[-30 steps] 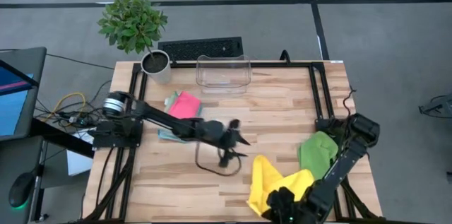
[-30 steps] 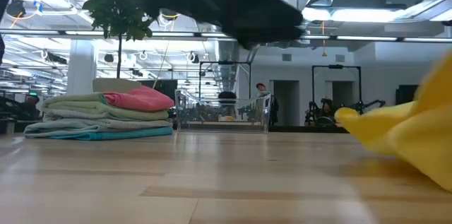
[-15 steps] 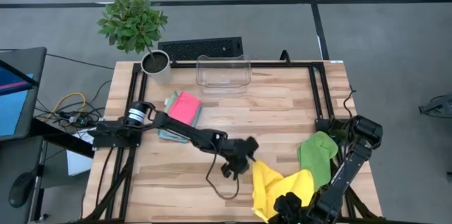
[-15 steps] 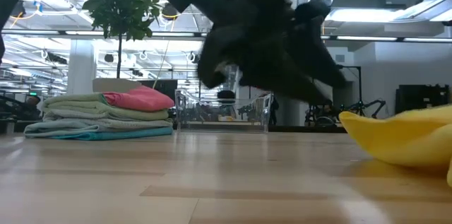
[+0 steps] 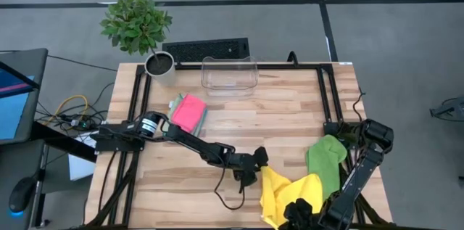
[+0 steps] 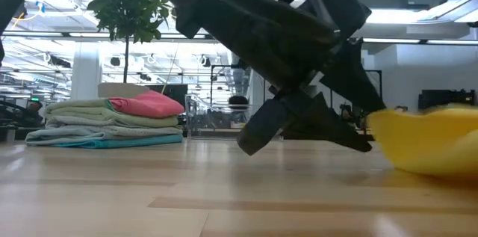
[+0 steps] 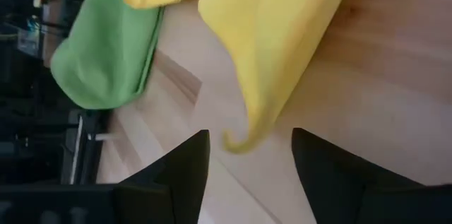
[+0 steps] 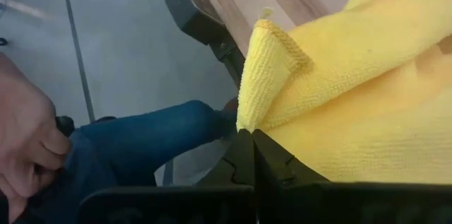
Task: Fold microfiber towels
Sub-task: Fold the yellow microfiber cloth
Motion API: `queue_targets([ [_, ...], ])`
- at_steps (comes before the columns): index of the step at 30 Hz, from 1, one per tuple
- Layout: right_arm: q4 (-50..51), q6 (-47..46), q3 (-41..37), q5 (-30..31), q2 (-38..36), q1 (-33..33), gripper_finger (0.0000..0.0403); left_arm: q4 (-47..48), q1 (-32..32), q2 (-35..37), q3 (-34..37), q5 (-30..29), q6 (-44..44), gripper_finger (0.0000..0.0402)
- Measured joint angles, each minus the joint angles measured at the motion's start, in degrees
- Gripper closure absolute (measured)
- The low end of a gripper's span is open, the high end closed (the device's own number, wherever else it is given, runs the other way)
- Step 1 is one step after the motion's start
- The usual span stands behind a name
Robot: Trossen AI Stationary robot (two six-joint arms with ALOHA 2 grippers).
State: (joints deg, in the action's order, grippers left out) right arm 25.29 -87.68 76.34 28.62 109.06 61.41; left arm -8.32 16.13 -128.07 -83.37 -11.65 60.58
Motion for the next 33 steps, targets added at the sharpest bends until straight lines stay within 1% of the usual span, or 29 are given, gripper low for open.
queue_targets([
  [3, -0.02, 0.02, 0.00, 0.17, 0.00, 0.00, 0.0392, 1.78, -0.22, 0.04, 0.02, 0.40, 0.26, 0.0236],
  [6, -0.02, 0.04, 0.00, 0.28, 0.00, -0.25, 0.0392, 2.17, 0.09, 0.04, 0.04, 0.92, 1.35, 0.0290],
  [11, -0.01, 0.81, 0.00, 0.84, 0.00, -0.98, 0.0392, 1.08, 1.34, 0.06, -0.07, 0.29, -0.33, 0.0384],
  [12, 0.01, 1.18, 0.00, 1.16, 0.00, -1.14, 0.0392, 1.28, 1.64, 0.06, -0.30, -0.20, -0.81, 0.0392],
  [15, 0.01, 2.61, 0.00, 1.54, 0.00, -1.71, 0.0392, 1.40, 2.70, 0.06, -0.78, -2.69, -2.32, 0.0395],
  [16, 0.27, 2.63, 0.00, 1.75, 0.00, -2.06, 0.0392, 1.39, 3.00, 0.06, -1.06, -4.60, -2.98, 0.0397],
  [18, 1.04, 3.97, -0.05, 2.88, -0.29, -2.82, 0.0392, 2.58, 3.46, 0.43, -1.80, -10.67, -4.93, 0.0399],
  [20, 1.41, 8.47, -0.07, 4.17, -1.58, -3.92, 0.0392, 7.54, 3.70, 1.94, -2.57, -15.24, -8.16, 0.0399],
  [21, 2.11, 10.71, -0.07, 4.80, -2.67, -4.60, 0.0392, 11.20, 3.58, 3.27, -2.88, -16.54, -10.78, 0.0400],
  [25, 7.07, 16.47, -0.07, 8.73, -8.76, -7.83, 0.0392, 28.66, 2.76, 10.50, -3.15, -17.57, -24.91, 0.0400],
  [29, 10.38, 25.89, -0.04, 14.76, -15.63, -9.87, 0.0392, 46.28, 2.12, 19.46, -3.08, -17.58, -39.54, 0.0401],
  [31, 13.82, 29.06, -0.04, 17.86, -18.78, -10.95, 0.0392, 51.54, 2.15, 24.09, -2.73, -18.35, -44.62, 0.0401],
  [33, 18.06, 31.81, -0.04, 20.65, -21.62, -12.70, 0.0392, 56.65, 2.42, 28.67, -2.62, -20.88, -48.14, 0.0401],
])
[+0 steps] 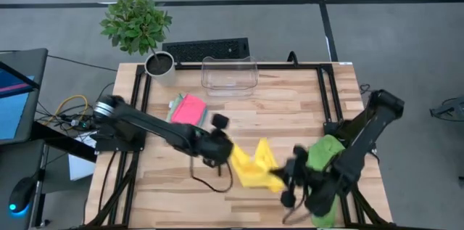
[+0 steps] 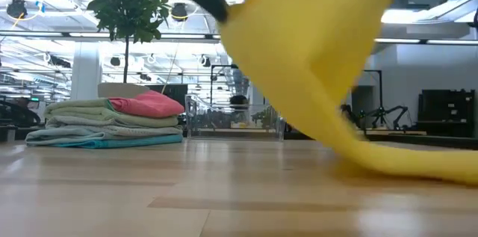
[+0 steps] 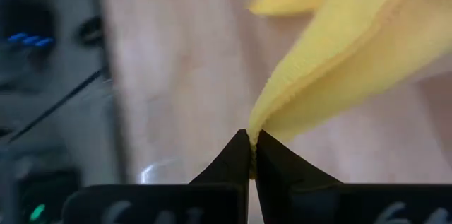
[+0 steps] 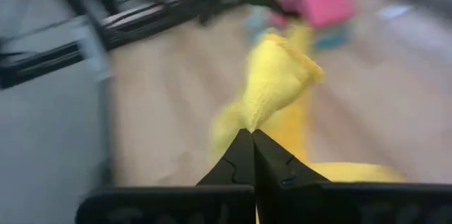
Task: Fold microfiber towels
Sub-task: Fold the yellow microfiber cloth
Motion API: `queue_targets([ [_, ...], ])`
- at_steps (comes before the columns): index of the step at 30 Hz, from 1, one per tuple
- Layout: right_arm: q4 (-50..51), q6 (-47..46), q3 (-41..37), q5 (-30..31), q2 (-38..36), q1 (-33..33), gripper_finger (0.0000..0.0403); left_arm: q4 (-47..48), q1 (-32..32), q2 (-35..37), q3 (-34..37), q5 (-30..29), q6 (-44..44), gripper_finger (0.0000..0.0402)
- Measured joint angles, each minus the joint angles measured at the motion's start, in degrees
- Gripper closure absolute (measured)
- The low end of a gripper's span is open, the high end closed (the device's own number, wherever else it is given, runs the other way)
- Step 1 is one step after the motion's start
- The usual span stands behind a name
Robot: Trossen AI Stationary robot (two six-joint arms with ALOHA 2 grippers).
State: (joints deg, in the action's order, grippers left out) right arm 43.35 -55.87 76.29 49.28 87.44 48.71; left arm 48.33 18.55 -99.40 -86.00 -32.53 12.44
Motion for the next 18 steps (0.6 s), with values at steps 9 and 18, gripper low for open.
queue_targets([
  [9, 16.61, 6.23, 0.00, 12.97, -10.77, -10.82, 0.0393, 3.85, -2.55, 18.22, 0.02, -15.52, -4.02, 0.0401],
  [18, 10.03, 26.51, 0.00, 16.68, -17.14, -23.17, 0.0393, 2.85, -14.41, 19.63, 0.00, -15.33, 2.18, 0.0401],
])
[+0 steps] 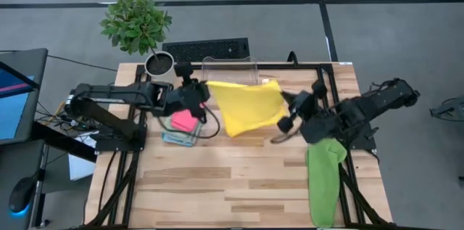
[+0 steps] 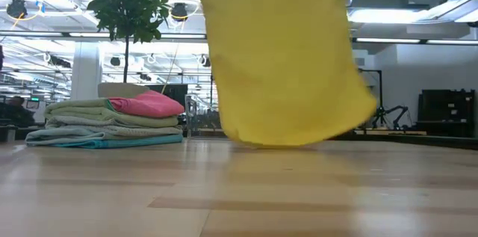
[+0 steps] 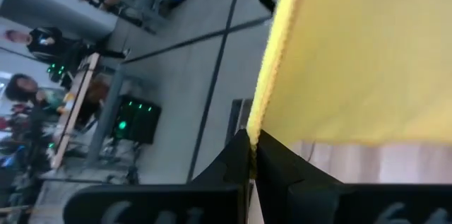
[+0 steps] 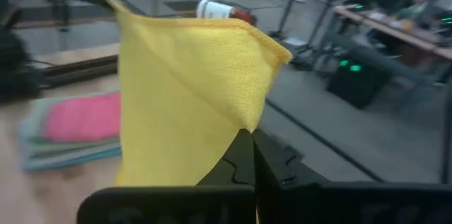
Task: Fold microfiber towels
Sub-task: Fold the yellow microfiber cloth
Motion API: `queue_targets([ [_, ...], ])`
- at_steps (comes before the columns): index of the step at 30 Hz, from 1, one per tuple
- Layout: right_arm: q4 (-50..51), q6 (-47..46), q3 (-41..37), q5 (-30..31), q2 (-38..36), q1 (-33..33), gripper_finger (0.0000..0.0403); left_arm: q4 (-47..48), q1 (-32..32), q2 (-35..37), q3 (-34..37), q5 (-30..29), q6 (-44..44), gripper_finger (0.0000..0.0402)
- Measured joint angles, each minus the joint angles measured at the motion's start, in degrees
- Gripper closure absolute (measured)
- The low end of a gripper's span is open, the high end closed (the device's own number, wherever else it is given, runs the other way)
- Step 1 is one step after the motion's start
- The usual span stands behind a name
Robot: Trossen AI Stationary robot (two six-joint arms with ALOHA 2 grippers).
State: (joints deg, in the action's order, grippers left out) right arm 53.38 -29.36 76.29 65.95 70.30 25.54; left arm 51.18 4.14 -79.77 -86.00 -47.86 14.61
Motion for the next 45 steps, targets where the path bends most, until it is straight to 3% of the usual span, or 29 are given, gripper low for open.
queue_targets([
  [8, 1.95, 3.04, -0.23, 0.21, 1.06, -7.99, 0.0393, -3.52, -4.61, -0.44, -1.94, -2.86, 10.10, 0.0401],
  [14, 1.63, 1.24, -3.75, -0.37, 1.15, -5.92, 0.0394, -0.89, -3.88, -0.52, -1.92, -0.51, 5.99, 0.0401],
  [21, -0.04, -13.82, -10.34, -6.68, 1.30, 5.41, 0.0394, 11.52, 2.13, -0.60, -1.80, 17.16, -14.84, 0.0401],
  [24, -4.94, -21.10, -14.09, -9.25, 3.37, 11.60, 0.0394, 11.78, 6.79, -1.02, 0.55, 25.05, -22.84, 0.0401],
  [27, -9.67, -28.94, -16.78, -11.58, 7.27, 17.17, 0.0394, 8.94, 12.23, -2.16, 4.26, 28.80, -27.90, 0.0401],
  [34, -21.24, -45.49, -17.86, -12.48, 23.11, 25.77, 0.0394, -1.41, 23.29, -8.51, 12.11, 28.01, -39.01, 0.0401],
  [38, -31.30, -47.62, -16.56, -12.77, 31.10, 28.34, 0.0394, -6.96, 27.95, -13.96, 12.48, 27.64, -42.29, 0.0401],
  [41, -30.64, -50.05, -13.50, -12.90, 35.01, 28.96, 0.0394, -9.58, 29.46, -17.43, 12.45, 26.29, -38.59, 0.0401],
  [45, -21.63, -56.22, -9.74, -12.81, 36.20, 28.49, 0.0394, -7.13, 28.08, -19.74, 10.48, 21.18, -34.20, 0.0401],
])
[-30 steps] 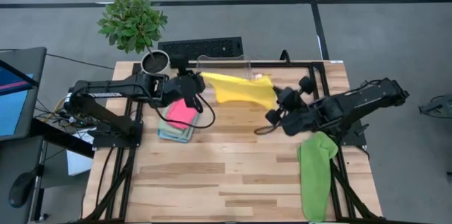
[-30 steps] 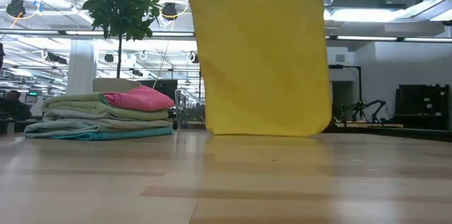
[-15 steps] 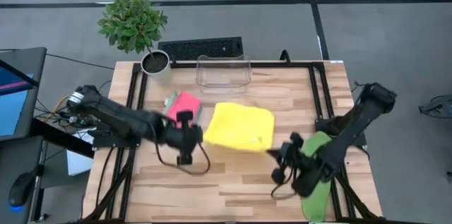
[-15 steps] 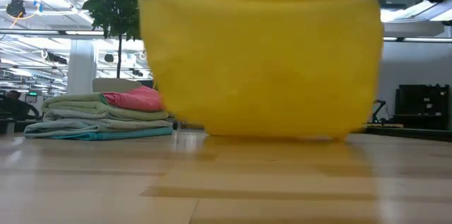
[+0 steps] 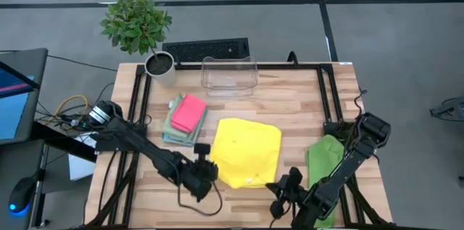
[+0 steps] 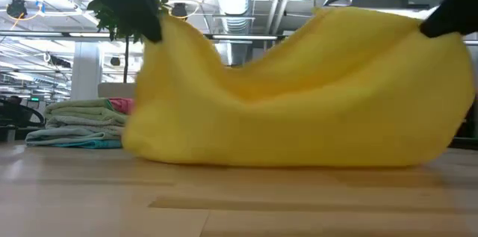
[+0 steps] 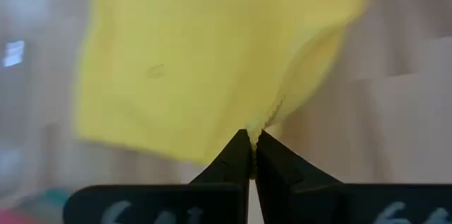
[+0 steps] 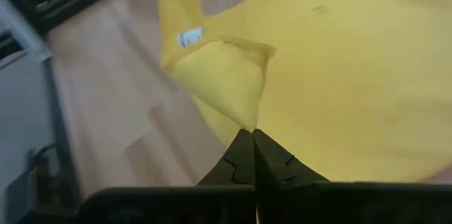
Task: Fold microfiber towels
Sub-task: Fold the yellow microfiber cloth
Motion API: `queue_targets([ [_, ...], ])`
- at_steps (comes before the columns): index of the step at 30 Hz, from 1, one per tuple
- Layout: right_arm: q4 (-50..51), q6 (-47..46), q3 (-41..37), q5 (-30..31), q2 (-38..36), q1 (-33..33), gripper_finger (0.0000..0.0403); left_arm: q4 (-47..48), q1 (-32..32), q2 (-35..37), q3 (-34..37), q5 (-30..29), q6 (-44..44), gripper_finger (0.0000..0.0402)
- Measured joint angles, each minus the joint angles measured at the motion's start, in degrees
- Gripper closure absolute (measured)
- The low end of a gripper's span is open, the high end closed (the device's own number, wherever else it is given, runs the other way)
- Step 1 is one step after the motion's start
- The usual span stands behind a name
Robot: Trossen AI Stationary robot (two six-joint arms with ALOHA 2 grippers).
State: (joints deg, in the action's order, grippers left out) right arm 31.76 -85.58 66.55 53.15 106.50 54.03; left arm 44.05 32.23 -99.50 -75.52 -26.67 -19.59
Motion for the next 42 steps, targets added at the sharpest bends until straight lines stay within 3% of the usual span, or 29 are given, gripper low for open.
queue_targets([
  [7, 27.99, -19.73, 6.08, -2.37, -0.98, -1.02, 0.0394, 4.91, -6.37, 0.80, -1.32, -7.15, 4.25, 0.0401],
  [13, 42.06, -24.93, 6.92, -7.87, -0.98, -3.28, 0.0394, 4.85, -14.00, -0.09, -1.21, -8.08, 12.56, 0.0401],
  [22, 43.14, -16.90, 6.96, -9.88, -0.98, -9.78, 0.0394, 4.46, -23.05, -0.02, -1.21, -4.32, 15.53, 0.0401],
  [29, 43.20, -9.53, 6.95, -14.06, -0.50, -15.15, 0.0394, 3.58, -26.30, -0.02, -1.21, -1.54, 17.60, 0.0401],
  [42, 43.18, -5.31, 6.82, -19.80, -0.28, -19.38, 0.0394, 0.85, -30.34, -0.02, -1.19, 4.04, 19.41, 0.0401],
])
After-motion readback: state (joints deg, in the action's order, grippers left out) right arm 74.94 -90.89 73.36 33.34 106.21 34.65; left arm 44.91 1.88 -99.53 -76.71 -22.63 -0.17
